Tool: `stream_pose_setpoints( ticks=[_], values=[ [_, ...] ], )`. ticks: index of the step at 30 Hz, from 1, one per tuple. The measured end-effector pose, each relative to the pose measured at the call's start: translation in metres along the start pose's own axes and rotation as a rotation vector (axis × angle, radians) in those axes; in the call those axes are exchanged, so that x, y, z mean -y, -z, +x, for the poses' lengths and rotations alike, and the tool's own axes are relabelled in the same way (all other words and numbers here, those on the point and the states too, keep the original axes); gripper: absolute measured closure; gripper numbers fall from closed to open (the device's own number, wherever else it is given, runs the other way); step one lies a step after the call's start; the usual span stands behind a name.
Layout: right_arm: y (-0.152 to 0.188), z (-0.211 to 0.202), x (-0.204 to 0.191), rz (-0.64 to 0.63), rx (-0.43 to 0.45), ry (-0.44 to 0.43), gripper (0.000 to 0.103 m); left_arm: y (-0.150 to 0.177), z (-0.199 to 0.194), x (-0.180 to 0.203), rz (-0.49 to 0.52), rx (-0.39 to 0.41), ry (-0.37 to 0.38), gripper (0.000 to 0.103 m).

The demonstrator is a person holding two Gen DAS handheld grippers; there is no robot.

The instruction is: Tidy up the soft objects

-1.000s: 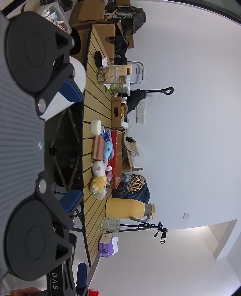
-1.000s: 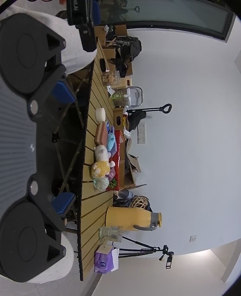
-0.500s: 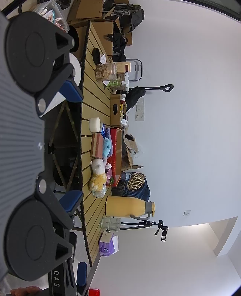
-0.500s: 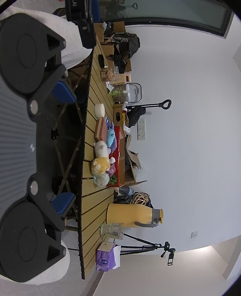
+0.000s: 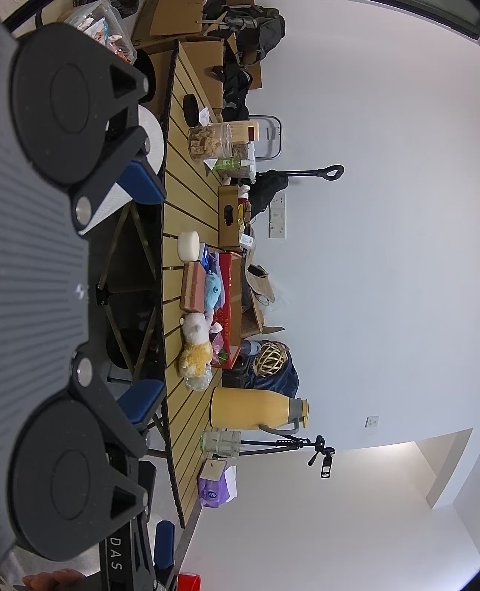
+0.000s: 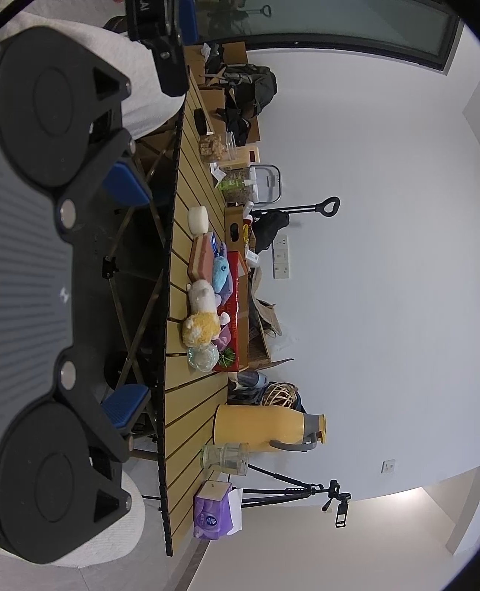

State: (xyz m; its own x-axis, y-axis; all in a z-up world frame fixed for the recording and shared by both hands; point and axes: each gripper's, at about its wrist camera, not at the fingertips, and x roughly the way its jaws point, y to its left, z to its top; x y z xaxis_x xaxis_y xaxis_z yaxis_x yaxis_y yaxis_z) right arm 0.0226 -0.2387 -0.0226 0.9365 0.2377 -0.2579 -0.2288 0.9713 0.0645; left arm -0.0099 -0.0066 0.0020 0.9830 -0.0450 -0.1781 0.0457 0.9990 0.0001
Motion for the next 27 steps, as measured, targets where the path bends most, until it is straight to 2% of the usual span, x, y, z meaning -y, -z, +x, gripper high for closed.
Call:
stream_pose_setpoints(
  ticks=[27],
  values=[
    [0.0022, -0.0067, 0.0012, 0.001, 0.017, 0.002, 0.0, 0.0005, -0.0069, 0.0025, 0.003, 0.015, 0.0, 0.0]
  ],
)
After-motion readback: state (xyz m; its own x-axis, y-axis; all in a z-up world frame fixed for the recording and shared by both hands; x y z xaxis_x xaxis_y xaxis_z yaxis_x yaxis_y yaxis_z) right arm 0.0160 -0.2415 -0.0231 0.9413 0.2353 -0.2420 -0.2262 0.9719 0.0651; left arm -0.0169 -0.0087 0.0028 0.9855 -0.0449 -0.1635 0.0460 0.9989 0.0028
